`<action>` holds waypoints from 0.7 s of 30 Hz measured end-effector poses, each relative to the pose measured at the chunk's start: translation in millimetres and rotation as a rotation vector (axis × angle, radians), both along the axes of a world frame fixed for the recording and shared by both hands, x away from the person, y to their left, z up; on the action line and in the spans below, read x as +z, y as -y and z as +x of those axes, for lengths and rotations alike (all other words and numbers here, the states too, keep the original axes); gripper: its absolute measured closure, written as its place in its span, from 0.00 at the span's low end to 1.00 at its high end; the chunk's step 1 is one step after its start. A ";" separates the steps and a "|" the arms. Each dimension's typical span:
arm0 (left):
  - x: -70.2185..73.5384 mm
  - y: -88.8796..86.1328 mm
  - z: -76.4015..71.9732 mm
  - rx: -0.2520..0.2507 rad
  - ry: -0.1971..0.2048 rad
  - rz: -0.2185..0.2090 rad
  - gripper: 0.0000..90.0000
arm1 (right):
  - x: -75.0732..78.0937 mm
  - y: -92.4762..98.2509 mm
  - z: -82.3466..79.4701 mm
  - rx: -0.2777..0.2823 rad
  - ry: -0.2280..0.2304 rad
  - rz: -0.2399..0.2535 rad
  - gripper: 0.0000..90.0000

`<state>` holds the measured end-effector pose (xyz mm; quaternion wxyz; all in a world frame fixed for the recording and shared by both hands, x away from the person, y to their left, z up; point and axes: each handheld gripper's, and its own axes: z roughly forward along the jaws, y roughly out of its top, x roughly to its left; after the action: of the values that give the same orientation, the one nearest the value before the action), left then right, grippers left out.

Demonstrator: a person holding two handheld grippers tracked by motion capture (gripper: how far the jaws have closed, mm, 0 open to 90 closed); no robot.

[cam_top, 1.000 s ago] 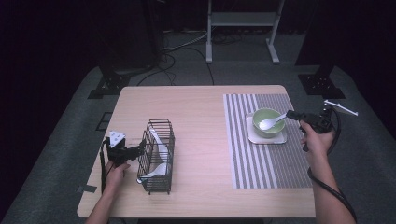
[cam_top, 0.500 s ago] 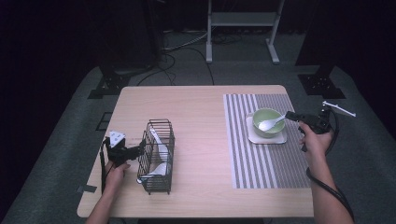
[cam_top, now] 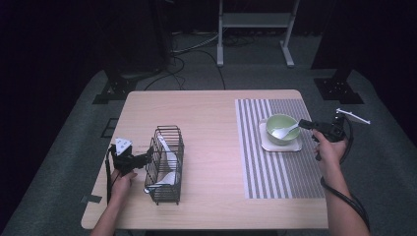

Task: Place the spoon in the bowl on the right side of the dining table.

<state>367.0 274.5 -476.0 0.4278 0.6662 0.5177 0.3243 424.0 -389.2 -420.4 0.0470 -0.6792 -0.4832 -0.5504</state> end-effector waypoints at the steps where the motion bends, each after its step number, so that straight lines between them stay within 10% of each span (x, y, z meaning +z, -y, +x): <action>1: 0.0 0.0 0.0 -0.001 0.000 0.001 0.02 | -1.3 0.4 0.5 -0.001 -0.005 0.003 0.94; 21: -0.1 0.2 -0.3 -0.003 0.005 0.000 0.02 | -24.6 14.6 -1.5 -0.033 -0.033 -0.003 0.83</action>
<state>366.7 274.4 -476.0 0.4297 0.6662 0.5155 0.3252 422.5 -403.8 -445.0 0.0447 -0.6963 -0.4718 -0.5390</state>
